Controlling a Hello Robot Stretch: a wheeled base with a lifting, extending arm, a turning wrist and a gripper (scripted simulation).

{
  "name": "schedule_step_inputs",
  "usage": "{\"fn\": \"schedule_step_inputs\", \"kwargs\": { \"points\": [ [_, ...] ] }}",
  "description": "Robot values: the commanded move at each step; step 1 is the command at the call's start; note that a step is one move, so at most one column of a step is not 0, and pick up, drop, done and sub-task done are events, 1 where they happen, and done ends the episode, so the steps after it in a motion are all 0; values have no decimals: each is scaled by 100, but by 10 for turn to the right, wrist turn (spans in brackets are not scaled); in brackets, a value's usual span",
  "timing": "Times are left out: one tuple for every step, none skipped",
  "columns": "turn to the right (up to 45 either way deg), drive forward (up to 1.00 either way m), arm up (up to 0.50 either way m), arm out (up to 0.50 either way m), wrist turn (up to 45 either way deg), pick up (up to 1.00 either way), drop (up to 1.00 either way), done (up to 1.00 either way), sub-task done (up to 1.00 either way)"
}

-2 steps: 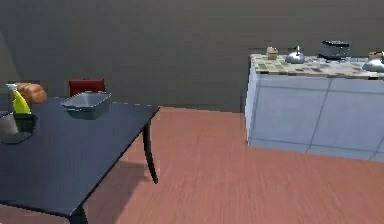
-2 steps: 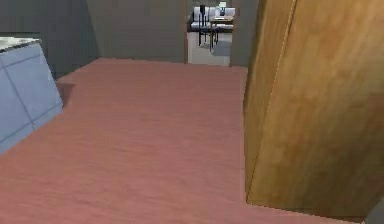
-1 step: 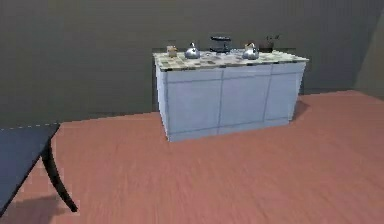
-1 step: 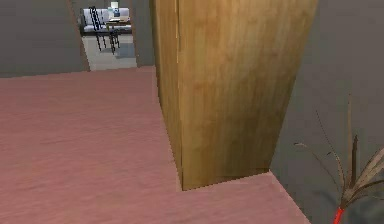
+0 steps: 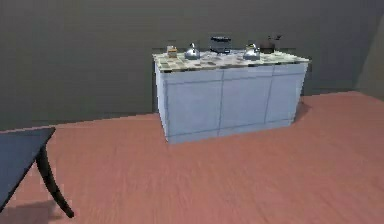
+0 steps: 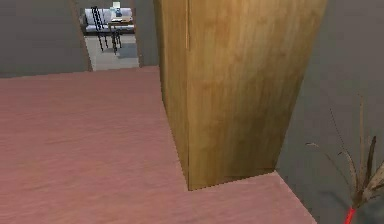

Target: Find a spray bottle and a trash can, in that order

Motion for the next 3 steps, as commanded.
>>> {"fn": "schedule_step_inputs", "kwargs": {
  "points": [
    [450, 0, 0, 0, 0, 0, 0, 0, 0],
    [240, 0, 0, 0, 0, 0, 0, 0, 0],
    [0, 75, 0, 0, 0, 0, 0, 0, 0]
  ]
}}
